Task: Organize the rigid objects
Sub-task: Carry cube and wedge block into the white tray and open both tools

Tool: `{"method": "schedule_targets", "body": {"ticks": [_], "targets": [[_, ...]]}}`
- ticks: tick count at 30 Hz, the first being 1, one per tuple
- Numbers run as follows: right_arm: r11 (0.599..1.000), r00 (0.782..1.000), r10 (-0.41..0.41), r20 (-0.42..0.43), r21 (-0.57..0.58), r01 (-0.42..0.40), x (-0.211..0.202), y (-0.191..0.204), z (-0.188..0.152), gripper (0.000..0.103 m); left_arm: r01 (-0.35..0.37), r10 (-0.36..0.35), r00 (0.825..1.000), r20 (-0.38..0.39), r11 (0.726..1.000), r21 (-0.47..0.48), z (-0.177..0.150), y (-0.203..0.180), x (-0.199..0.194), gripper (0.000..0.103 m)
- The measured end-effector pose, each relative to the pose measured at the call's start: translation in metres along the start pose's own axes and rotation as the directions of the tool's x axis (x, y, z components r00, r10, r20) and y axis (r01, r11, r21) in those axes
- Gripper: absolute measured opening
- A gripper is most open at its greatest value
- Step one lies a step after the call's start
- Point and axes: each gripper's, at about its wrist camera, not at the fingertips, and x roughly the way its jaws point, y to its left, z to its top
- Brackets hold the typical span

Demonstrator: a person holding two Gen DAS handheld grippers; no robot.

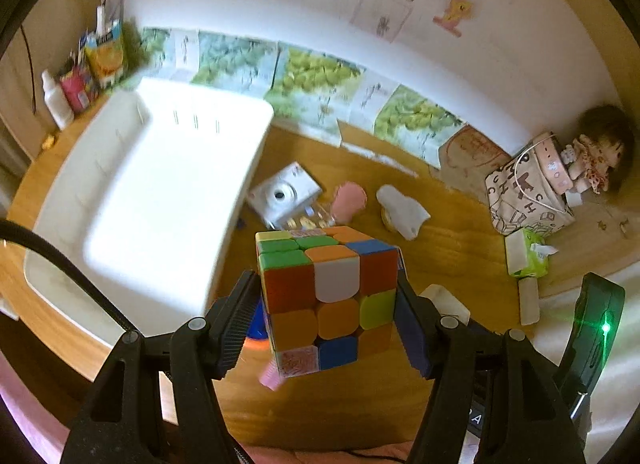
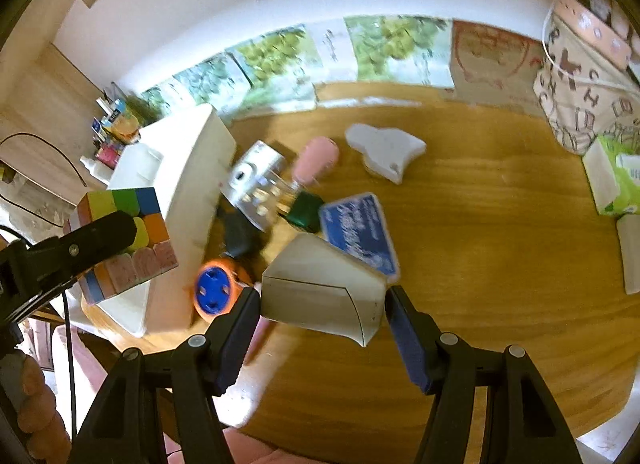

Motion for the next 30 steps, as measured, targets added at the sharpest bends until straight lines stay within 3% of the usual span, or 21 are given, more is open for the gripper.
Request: {"method": "schedule_targets", "body": {"ticks": [22, 30], "targets": [[0.993, 0.979, 0.066, 0.195, -0.111, -0.045, 0.017, 0.15, 0.008, 0.065, -0.042, 0.025, 0.994, 0.108, 0.987, 0.157, 0.035, 0.118, -0.025, 0.068], [0.989, 0.976, 0.107, 0.19, -0.125, -0.085, 0.039, 0.197, -0.001, 0.066, -0.112, 0.087, 0.988, 0.126, 0.971, 0.21, 0.037, 0.159, -0.026, 0.068]]}}
